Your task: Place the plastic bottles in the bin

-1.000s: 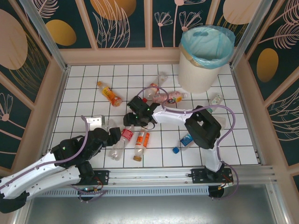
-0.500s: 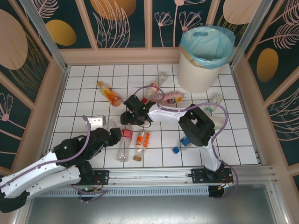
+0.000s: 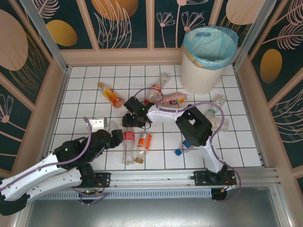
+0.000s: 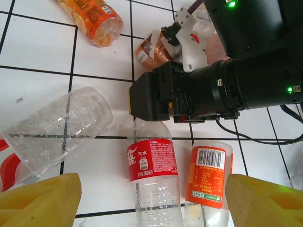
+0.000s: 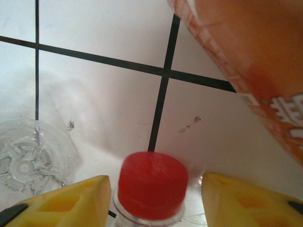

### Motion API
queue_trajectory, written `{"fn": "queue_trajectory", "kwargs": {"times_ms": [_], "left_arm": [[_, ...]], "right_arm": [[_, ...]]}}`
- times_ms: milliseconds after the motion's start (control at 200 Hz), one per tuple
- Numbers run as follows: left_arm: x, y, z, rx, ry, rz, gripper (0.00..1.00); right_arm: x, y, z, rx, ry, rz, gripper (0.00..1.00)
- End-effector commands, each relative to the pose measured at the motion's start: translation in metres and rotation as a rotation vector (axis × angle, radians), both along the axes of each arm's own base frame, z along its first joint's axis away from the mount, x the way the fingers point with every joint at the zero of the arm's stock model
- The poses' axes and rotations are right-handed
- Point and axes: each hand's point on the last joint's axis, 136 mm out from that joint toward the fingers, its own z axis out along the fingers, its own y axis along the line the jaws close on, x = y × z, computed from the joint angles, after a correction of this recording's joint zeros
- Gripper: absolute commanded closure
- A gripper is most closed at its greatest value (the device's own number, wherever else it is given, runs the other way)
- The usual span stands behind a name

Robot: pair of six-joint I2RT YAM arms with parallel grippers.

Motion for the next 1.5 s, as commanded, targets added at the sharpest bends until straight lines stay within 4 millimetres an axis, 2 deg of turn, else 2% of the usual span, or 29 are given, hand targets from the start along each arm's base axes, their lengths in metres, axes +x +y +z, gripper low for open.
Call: {"fn": "queue_trajectory", "kwargs": {"times_ms": [0,170,215,360,405,596,736,836,981,1041,1086,1111,1236,1351,1496], "left_arm": [[0.000,0.004,-0.004,0.015,-0.002,0.014,0.20],[0.000,0.005,-0.003,0.012,-0.004,0.017,0.20],[0.000,0.005,-0.003,0.010,-0.005,0.018,0.20],[-0.001,0.006,-0.002,0.004,-0.006,0.022,0.21],[-0.001,0.006,-0.001,0.000,-0.007,0.023,0.21],[0.000,0.009,0.004,-0.009,-0.019,0.034,0.21],[0.001,0.009,0.013,-0.020,-0.031,0.039,0.21],[0.004,0.008,0.028,-0.034,-0.052,0.043,0.22],[0.009,0.005,0.064,-0.058,-0.109,0.036,0.24],[0.012,0.004,0.084,-0.066,-0.145,0.035,0.25],[0.015,0.002,0.094,-0.057,-0.169,0.028,0.25],[0.016,0.000,0.111,-0.073,-0.196,0.023,0.25],[0.027,-0.016,0.148,-0.060,-0.276,-0.020,0.25],[0.041,-0.041,0.175,-0.012,-0.341,-0.078,0.24],[0.062,-0.081,0.201,0.057,-0.407,-0.147,0.23]], "right_arm": [[0.004,0.002,0.004,0.002,0.001,-0.002,0.51],[0.010,0.002,0.014,0.032,-0.022,-0.009,0.61],[0.012,0.002,0.015,0.039,-0.023,-0.005,0.68],[0.012,0.004,0.022,0.058,-0.029,0.004,0.73],[0.013,0.005,0.029,0.074,-0.040,0.013,0.82],[0.016,0.011,0.070,0.161,-0.095,0.023,0.85],[0.023,0.011,0.118,0.228,-0.188,0.020,0.87],[0.029,0.008,0.157,0.287,-0.258,0.019,0.90],[0.039,-0.006,0.215,0.346,-0.388,0.015,1.00],[0.044,-0.016,0.239,0.363,-0.453,0.013,1.00],[0.048,-0.025,0.258,0.377,-0.506,0.003,1.00],[0.051,-0.030,0.268,0.384,-0.534,-0.007,1.00],[0.065,-0.064,0.324,0.407,-0.702,-0.052,1.00],[0.076,-0.101,0.376,0.426,-0.872,-0.112,1.00],[0.092,-0.159,0.442,0.398,-1.087,-0.253,1.00]]}}
